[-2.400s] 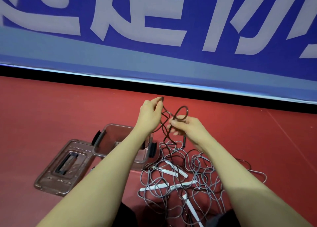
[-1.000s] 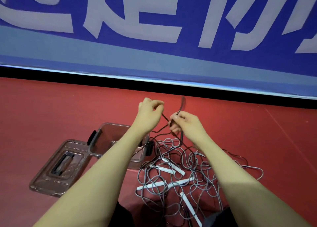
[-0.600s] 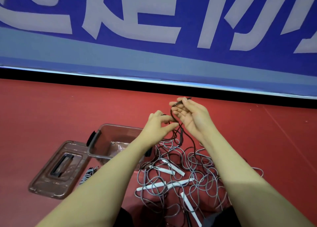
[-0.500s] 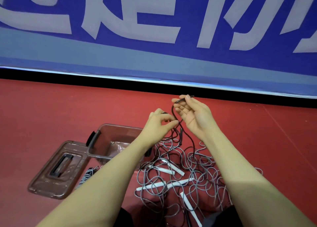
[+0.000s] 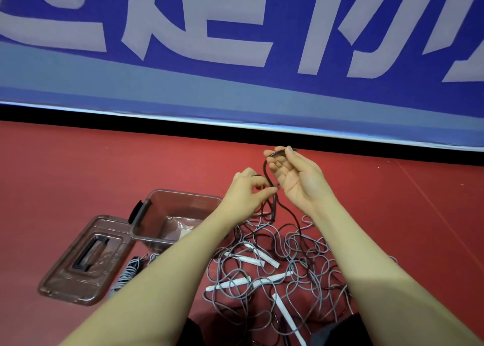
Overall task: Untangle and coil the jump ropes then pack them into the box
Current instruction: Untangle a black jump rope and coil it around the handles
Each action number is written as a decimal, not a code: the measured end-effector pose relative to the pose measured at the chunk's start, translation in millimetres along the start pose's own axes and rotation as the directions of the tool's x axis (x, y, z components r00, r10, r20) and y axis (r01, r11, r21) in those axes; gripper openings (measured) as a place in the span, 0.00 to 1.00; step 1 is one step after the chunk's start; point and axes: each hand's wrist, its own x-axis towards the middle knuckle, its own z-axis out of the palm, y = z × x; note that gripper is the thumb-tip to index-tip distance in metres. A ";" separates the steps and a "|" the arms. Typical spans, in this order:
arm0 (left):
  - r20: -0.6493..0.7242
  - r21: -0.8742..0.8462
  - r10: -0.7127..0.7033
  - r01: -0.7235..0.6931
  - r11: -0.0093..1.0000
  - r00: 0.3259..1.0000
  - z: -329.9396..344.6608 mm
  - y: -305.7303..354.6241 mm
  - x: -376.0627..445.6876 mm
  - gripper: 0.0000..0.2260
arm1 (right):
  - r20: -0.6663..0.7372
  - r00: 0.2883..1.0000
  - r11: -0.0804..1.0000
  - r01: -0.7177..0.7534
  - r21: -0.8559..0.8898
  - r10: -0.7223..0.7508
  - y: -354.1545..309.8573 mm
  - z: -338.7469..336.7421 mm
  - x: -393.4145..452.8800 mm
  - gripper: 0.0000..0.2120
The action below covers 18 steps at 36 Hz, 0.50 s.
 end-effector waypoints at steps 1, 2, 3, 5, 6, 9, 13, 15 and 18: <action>-0.022 0.022 -0.005 0.005 1.000 1.000 0.3 -1.5 0.7 0.07 | -0.005 1.000 1.000 0.008 0.008 -0.008 0.4 -0.4 1.0 0.11; -0.046 0.051 0.004 -0.002 0.999 0.999 0.2 -3.1 1.0 0.07 | -0.016 1.000 1.000 0.018 0.011 -0.017 0.6 -1.7 2.1 0.11; -0.066 0.075 0.014 -0.009 0.997 0.998 -0.7 -3.7 0.7 0.08 | -0.032 0.999 1.000 0.021 -0.009 -0.021 0.8 -3.8 3.5 0.11; -0.124 0.127 0.035 -0.019 0.992 0.992 -3.1 -6.2 1.3 0.09 | -0.090 0.996 0.977 -0.006 -0.211 -0.014 4.2 -11.5 7.2 0.10; -0.161 0.156 0.047 -0.022 0.988 0.986 -5.6 -6.2 2.5 0.10 | -0.114 0.993 0.915 -0.038 -0.401 -0.008 7.3 -17.1 8.0 0.09; -0.254 0.213 0.090 -0.035 0.976 0.963 -15.9 -5.2 8.5 0.10 | -0.073 0.994 0.411 -0.100 -0.906 0.082 20.4 -36.2 7.1 0.09; -0.336 0.208 0.153 -0.085 0.974 0.929 -29.0 2.7 14.1 0.09 | -0.024 0.947 0.124 -0.067 -0.990 0.322 30.2 -46.3 1.9 0.15; -0.366 0.179 0.153 -0.092 0.980 0.918 -33.5 8.1 14.4 0.10 | -0.029 0.958 0.124 -0.067 -0.990 0.286 31.5 -46.7 2.2 0.15; -0.350 0.117 0.119 -0.083 0.990 0.929 -37.1 12.0 13.2 0.10 | -0.031 0.975 0.128 -0.060 -0.990 0.218 33.4 -44.7 2.1 0.05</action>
